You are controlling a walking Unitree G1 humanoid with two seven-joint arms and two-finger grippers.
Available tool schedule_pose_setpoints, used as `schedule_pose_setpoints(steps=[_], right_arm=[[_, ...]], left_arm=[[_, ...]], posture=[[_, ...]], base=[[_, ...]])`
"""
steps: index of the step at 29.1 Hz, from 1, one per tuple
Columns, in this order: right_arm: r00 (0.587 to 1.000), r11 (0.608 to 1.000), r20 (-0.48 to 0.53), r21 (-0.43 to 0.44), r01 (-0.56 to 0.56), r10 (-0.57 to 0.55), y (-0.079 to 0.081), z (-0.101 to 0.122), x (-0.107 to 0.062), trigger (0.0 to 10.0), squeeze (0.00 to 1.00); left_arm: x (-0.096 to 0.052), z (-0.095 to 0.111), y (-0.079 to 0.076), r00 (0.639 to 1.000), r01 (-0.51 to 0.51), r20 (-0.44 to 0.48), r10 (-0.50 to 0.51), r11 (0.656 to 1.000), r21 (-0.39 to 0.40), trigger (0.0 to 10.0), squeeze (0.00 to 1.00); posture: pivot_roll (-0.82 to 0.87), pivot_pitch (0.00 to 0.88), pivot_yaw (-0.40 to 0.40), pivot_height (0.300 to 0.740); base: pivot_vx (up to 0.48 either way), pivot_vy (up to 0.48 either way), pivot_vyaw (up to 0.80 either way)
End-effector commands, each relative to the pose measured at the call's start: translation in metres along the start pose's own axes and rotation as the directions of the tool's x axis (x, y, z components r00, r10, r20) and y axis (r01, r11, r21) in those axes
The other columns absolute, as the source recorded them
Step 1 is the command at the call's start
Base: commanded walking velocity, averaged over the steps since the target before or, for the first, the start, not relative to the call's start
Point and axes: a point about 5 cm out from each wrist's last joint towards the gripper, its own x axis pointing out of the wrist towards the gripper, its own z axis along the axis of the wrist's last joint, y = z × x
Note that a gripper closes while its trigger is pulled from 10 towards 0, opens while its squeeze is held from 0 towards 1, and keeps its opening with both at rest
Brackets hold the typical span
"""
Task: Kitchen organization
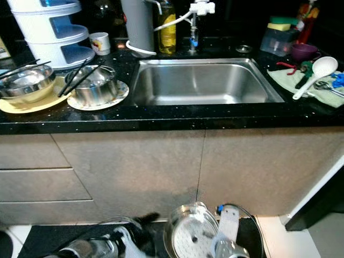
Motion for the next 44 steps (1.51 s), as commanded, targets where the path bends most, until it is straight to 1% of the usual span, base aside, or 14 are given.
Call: schedule_pose_setpoints(steps=[1,7,13,15,16,17,18,21,28,29,32,36,37,44], right_arm=[[0.999,0.999,0.044,-0.034,0.017,-0.015,-0.004,0.002,0.0,0.0,0.0],[0.998,0.99,0.065,0.142,0.002,-0.011,-0.017,-0.005,0.001,0.0,0.0],[0.998,0.983,0.059,0.183,-0.025,0.015,-0.018,-0.011,0.001,0.0,0.0],[0.996,0.978,0.05,0.19,-0.082,0.074,-0.015,-0.022,0.001,0.7,0.0],[0.996,0.978,0.05,0.19,-0.082,0.074,-0.015,-0.022,0.001,0.7,0.0],[0.995,0.978,0.05,0.184,-0.099,0.091,-0.014,-0.026,0.001,0.7,0.0],[0.995,0.984,0.058,0.154,-0.095,0.087,-0.015,-0.03,0.0,10.0,0.0],[0.996,0.993,0.065,0.1,-0.067,0.061,-0.018,-0.035,0.0,10.0,0.0],[0.988,0.998,0.153,0.056,-0.035,0.026,-0.021,-0.031,-0.001,10.0,0.0],[0.982,0.998,0.182,0.0,-0.058,0.057,-0.016,-0.029,-0.002,10.0,0.0],[0.979,0.994,0.175,-0.055,-0.092,0.1,-0.012,-0.031,-0.002,10.0,0.0],[0.976,0.972,0.152,-0.199,-0.126,0.157,-0.005,-0.039,-0.003,10.0,0.0],[0.974,0.961,0.148,-0.242,-0.131,0.17,-0.004,-0.04,-0.004,10.0,0.0],[0.974,0.952,0.131,-0.269,-0.147,0.187,-0.004,-0.047,-0.004,10.0,0.0]], left_arm=[[-0.007,-0.005,-0.013,0.994,0.043,-0.093,-0.061,0.982,-0.181,10.0,0.0],[-0.02,-0.019,-0.026,0.959,-0.054,-0.269,-0.09,0.873,-0.485,10.0,0.0],[-0.026,-0.027,-0.032,0.924,-0.149,-0.368,-0.107,0.785,-0.602,10.0,0.0],[-0.041,-0.04,-0.05,0.826,-0.326,-0.522,-0.213,0.576,-0.75,10.0,0.0],[-0.041,-0.04,-0.05,0.826,-0.326,-0.522,-0.213,0.576,-0.75,10.0,0.0],[-0.048,-0.042,-0.058,0.792,-0.382,-0.552,-0.261,0.494,-0.781,10.0,0.0],[-0.056,-0.044,-0.067,0.755,-0.408,-0.58,-0.305,0.475,-0.78,10.0,0.0],[-0.066,-0.044,-0.078,0.718,-0.418,-0.611,-0.333,0.495,-0.761,10.0,0.0],[-0.07,-0.044,-0.081,0.699,-0.489,-0.637,-0.324,0.434,-0.757,10.0,0.0],[-0.068,-0.042,-0.082,0.717,-0.478,-0.611,-0.336,0.401,-0.781,10.0,0.67],[-0.067,-0.041,-0.08,0.72,-0.472,-0.612,-0.326,0.417,-0.777,10.0,0.81],[-0.063,-0.036,-0.083,0.737,-0.421,-0.563,-0.374,0.398,-0.815,10.0,0.62],[-0.063,-0.035,-0.084,0.739,-0.41,-0.555,-0.382,0.399,-0.82,10.0,0.26],[-0.062,-0.033,-0.084,0.735,-0.443,-0.575,-0.36,0.387,-0.808,10.0,0.07]], posture=[[-0.08,0.12,-0.007,0.74],[-0.08,0.122,-0.005,0.74],[-0.07,0.124,0.001,0.74],[-0.07,0.129,-0.007,0.74],[-0.07,0.129,-0.007,0.74],[-0.07,0.129,-0.007,0.74],[-0.07,0.131,-0.013,0.74],[-0.07,0.131,-0.012,0.74],[-0.07,0.135,-0.001,0.74],[-0.07,0.136,-0.003,0.74],[-0.07,0.136,-0.003,0.74],[-0.07,0.136,-0.003,0.74],[-0.07,0.136,-0.003,0.74],[-0.07,0.128,-0.009,0.74]], base=[[0.0,0.0,0.0],[0.0,0.0,0.0],[0.0,0.0,0.0],[0.0,0.0,0.0],[0.0,0.0,0.0],[0.0,0.0,0.0],[0.0,0.0,0.0],[0.0,0.0,0.0],[0.0,0.0,0.0],[0.0,0.0,0.0],[0.0,0.0,0.0],[0.0,0.0,0.0],[0.0,0.0,0.0],[0.0,0.0,0.0]])
